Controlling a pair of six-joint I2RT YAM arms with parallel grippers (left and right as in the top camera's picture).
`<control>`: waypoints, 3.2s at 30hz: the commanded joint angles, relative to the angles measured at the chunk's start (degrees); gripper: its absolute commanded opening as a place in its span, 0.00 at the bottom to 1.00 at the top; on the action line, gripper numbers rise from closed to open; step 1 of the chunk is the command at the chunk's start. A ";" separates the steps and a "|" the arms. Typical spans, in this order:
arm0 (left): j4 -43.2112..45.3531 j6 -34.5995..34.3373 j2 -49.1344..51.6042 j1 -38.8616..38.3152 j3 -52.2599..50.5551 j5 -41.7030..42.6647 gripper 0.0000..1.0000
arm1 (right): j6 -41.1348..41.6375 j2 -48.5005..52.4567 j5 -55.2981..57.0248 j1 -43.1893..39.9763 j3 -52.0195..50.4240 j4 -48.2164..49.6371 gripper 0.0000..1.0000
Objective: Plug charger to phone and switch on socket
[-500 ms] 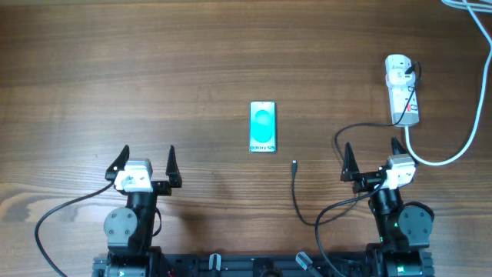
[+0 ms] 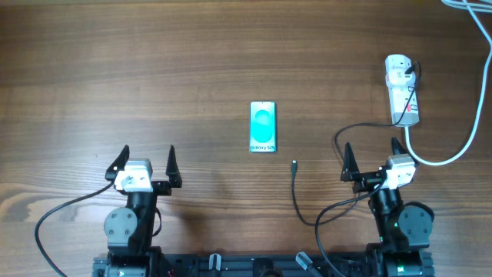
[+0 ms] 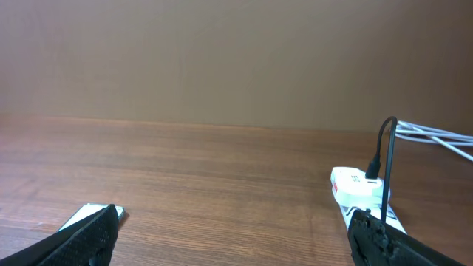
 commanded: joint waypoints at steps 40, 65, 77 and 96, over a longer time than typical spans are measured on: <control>0.09 0.85 -0.61 -0.24 -0.42 -0.13 1.00 | 0.63 -0.46 0.59 0.35 -0.07 0.15 1.00; 1.64 1.18 -0.61 -0.24 -0.42 -0.63 1.00 | 0.63 -0.46 0.59 0.35 -0.07 0.15 1.00; 22.03 -2.82 -0.39 -0.26 -0.39 16.74 1.00 | 0.61 -0.46 0.59 0.35 -0.07 0.15 1.00; -33.16 -2.78 51.78 -0.26 61.94 26.47 1.00 | 0.63 -0.46 0.59 0.35 -0.07 0.15 1.00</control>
